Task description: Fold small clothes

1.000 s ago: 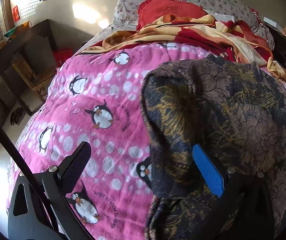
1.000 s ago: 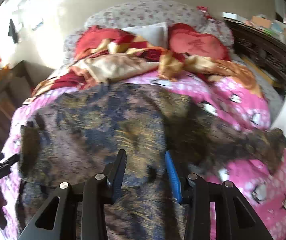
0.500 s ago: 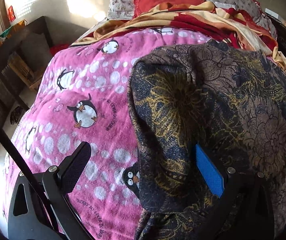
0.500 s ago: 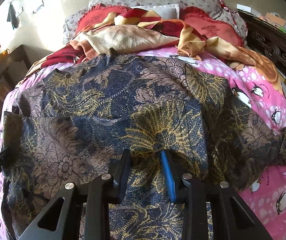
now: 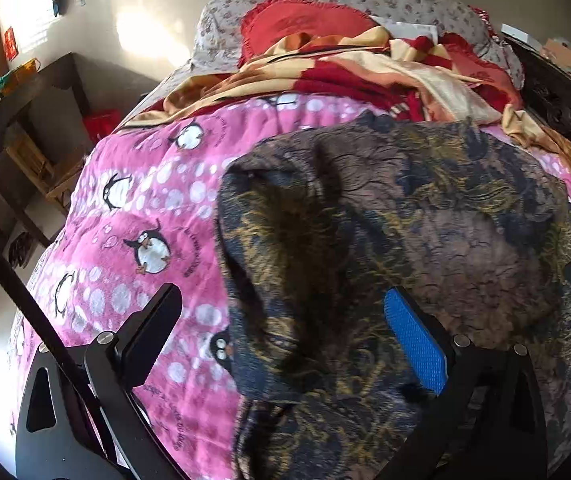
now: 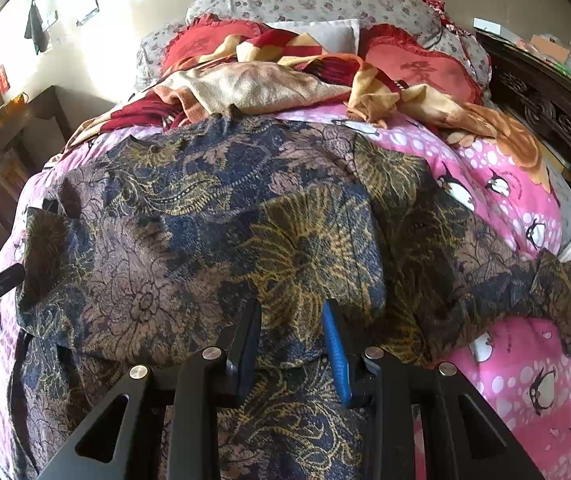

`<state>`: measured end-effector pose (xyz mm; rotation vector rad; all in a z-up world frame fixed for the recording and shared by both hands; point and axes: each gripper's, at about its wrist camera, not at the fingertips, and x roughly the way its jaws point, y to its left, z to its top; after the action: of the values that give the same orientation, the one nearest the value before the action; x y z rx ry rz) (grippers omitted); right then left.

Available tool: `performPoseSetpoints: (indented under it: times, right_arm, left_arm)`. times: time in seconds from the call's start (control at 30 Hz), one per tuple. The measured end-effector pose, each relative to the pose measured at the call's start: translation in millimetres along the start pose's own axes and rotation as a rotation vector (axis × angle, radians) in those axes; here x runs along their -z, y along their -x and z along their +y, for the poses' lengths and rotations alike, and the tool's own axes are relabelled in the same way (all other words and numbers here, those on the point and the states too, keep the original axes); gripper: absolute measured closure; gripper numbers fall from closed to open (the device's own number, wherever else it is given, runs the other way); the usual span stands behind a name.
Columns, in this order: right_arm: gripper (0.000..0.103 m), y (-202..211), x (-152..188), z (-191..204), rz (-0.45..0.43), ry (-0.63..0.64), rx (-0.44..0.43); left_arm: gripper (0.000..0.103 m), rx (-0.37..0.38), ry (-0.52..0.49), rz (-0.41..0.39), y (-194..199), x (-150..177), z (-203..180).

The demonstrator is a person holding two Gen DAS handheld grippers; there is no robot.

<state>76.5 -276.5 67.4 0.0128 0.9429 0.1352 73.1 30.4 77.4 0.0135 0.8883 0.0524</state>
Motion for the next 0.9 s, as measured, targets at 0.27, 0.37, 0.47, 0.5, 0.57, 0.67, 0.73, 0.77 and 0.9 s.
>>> performPoseSetpoints:
  times: [0.27, 0.37, 0.47, 0.5, 0.57, 0.67, 0.73, 0.77, 0.9]
  right_arm:
    - [0.073, -12.2, 6.4, -2.5, 0.019, -0.002, 0.019]
    - [0.073, -25.5, 10.3, -5.2, 0.045, -0.007, 0.021]
    - [0.073, -24.7, 11.0, -6.0, 0.041, 0.000, 0.012]
    - [0.073, -19.8, 9.8, -9.0, 0.038, -0.009, -0.009]
    - [0.073, -6.5, 7.3, -21.8, 0.013, -0.051, -0.049]
    - [0.067, 13.2, 2.5, -59.5, -0.023, -0.121, -0.009]
    - [0.055, 22.7, 0.2, -95.4, -0.030, -0.194, 0.017]
    - [0.054, 27.7, 0.1, -117.9, -0.030, -0.244, 0.039]
    - [0.053, 45.9, 4.8, -194.7, -0.039, -0.377, 0.174]
  left_arm:
    - [0.001, 0.014, 0.001, 0.035, -10.2, 9.8, -17.4]
    - [0.001, 0.009, 0.007, 0.066, -23.1, 17.3, -21.1]
    - [0.001, -0.003, -0.011, 0.114, -38.3, 25.6, -25.7]
    - [0.001, -0.011, -0.021, 0.123, -41.7, 27.9, -27.1]
    - [0.001, -0.019, -0.035, 0.120, -43.0, 30.4, -29.0]
    - [0.001, -0.003, -0.029, 0.117, -38.8, 28.4, -28.9]
    - [0.001, 0.012, -0.018, 0.101, -32.5, 24.6, -28.3]
    - [0.001, 0.017, -0.015, 0.094, -29.9, 22.8, -28.3]
    - [0.001, 0.041, -0.020, 0.050, -15.8, 14.7, -31.0]
